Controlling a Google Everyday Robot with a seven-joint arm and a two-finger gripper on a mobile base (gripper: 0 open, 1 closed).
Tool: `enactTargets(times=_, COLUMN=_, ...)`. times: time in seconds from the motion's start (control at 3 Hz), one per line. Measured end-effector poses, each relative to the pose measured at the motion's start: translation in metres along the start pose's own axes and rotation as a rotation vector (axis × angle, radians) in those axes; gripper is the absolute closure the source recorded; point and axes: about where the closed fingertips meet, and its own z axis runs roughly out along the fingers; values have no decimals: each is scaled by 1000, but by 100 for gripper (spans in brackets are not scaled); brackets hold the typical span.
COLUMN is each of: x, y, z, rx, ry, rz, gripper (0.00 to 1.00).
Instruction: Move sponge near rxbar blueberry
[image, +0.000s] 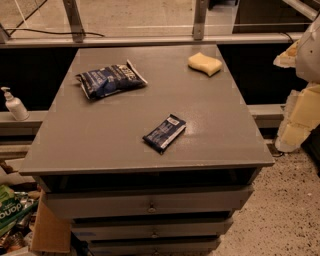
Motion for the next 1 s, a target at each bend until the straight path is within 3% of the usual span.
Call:
enactTargets(times=0.67, x=-4, y=-5, z=12, rx=22, ry=-30, rz=-7, gripper=0)
enactTargets(times=1.0, x=-17, y=-25, z=40, rx=37, ry=-109, rz=18, gripper=0)
